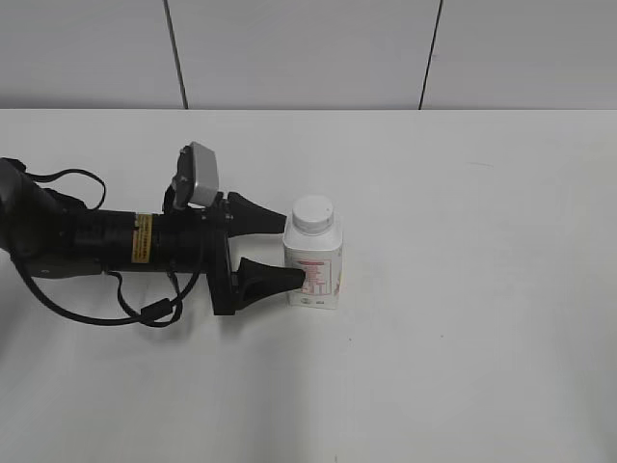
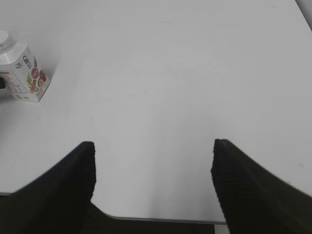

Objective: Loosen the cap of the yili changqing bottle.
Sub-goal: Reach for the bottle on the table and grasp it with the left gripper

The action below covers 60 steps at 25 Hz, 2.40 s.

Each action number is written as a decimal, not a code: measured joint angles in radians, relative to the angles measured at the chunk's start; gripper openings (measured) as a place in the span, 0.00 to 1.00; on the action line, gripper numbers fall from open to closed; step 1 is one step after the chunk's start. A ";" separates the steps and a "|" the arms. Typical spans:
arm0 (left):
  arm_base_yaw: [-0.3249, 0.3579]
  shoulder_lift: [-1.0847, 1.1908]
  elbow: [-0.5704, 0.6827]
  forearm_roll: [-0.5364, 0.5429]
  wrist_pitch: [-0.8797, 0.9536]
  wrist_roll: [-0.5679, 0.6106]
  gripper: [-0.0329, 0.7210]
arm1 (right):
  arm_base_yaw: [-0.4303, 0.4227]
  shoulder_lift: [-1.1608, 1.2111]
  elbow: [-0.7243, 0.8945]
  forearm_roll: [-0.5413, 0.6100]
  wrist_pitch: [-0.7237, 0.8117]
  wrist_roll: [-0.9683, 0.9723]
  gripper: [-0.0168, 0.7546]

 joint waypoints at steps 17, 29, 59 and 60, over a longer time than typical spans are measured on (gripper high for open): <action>-0.065 0.059 -0.077 -0.009 0.009 -0.025 0.83 | 0.000 0.000 0.000 0.019 0.000 0.000 0.78; -0.068 0.059 -0.077 -0.004 0.019 -0.027 0.61 | 0.000 0.001 0.000 0.025 -0.006 0.000 0.78; -0.067 0.059 -0.080 0.034 0.009 -0.027 0.60 | 0.038 1.109 -0.463 0.371 -0.117 -0.484 0.57; -0.067 0.059 -0.080 0.034 0.009 -0.027 0.60 | 0.053 1.128 -0.469 0.371 -0.117 -0.487 0.57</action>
